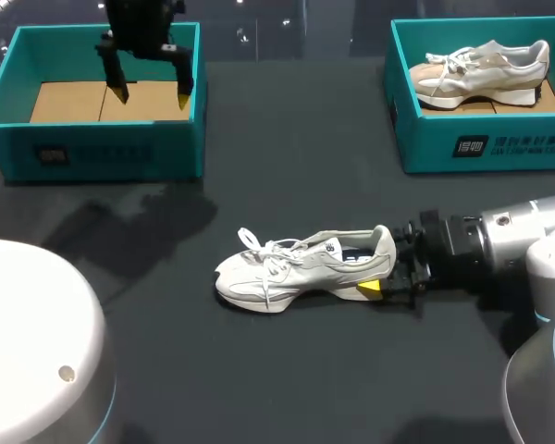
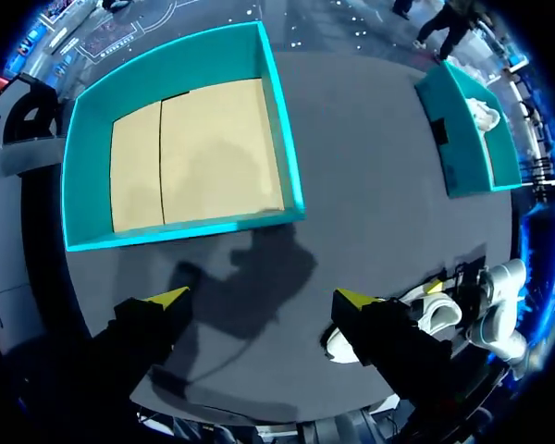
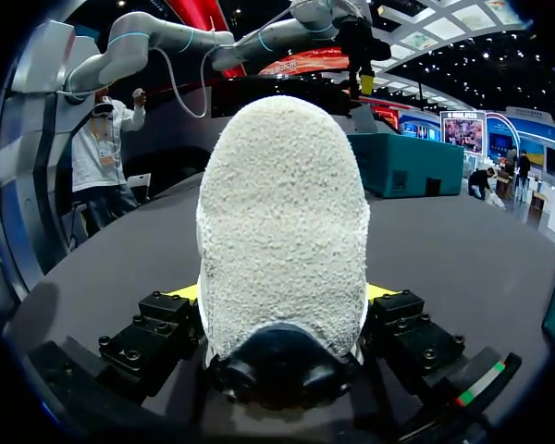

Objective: Take the shoe out of the shoebox, open the shoe tongue, remove and reinsert the insole, then place the shoe into the shoebox

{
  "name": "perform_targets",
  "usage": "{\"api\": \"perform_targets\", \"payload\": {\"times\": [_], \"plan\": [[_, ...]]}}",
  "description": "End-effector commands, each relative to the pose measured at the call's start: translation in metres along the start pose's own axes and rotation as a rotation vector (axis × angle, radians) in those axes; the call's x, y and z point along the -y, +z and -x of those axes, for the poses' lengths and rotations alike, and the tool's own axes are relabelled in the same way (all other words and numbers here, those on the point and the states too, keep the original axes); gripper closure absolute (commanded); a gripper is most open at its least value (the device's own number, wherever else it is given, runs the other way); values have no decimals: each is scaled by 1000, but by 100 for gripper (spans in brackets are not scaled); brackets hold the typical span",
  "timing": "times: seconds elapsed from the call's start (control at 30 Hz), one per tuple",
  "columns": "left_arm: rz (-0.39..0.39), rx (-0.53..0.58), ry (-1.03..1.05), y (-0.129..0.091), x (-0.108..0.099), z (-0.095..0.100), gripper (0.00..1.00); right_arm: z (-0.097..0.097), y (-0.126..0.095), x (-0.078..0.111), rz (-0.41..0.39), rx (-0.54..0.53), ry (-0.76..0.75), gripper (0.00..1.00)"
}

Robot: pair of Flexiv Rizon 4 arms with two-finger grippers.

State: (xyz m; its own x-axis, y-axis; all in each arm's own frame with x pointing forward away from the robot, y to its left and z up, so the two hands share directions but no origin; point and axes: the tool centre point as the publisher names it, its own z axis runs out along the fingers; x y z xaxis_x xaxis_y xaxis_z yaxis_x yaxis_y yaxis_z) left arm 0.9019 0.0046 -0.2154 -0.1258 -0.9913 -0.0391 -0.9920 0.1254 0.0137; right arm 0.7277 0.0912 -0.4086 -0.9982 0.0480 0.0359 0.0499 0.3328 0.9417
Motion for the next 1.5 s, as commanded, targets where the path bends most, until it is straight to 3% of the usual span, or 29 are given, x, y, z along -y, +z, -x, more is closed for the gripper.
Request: {"api": "perform_targets", "payload": {"times": [0.03, 0.4, 0.83, 1.33, 1.5], "plan": [[-42, 34, 9, 11, -13, -33, 0, 0, 2, -1, -4, 0, 1, 100], [4, -9, 108, 16, -27, -102, 0, 0, 2, -1, -4, 0, 1, 100], [36, -20, 181, 14, -45, -163, 0, 0, 2, -1, -4, 0, 1, 100], [25, -30, 206, 10, -44, -165, 0, 0, 2, -1, -4, 0, 1, 100], [46, -73, 106, 12, -78, -174, 0, 0, 2, -1, -4, 0, 1, 100]]}}
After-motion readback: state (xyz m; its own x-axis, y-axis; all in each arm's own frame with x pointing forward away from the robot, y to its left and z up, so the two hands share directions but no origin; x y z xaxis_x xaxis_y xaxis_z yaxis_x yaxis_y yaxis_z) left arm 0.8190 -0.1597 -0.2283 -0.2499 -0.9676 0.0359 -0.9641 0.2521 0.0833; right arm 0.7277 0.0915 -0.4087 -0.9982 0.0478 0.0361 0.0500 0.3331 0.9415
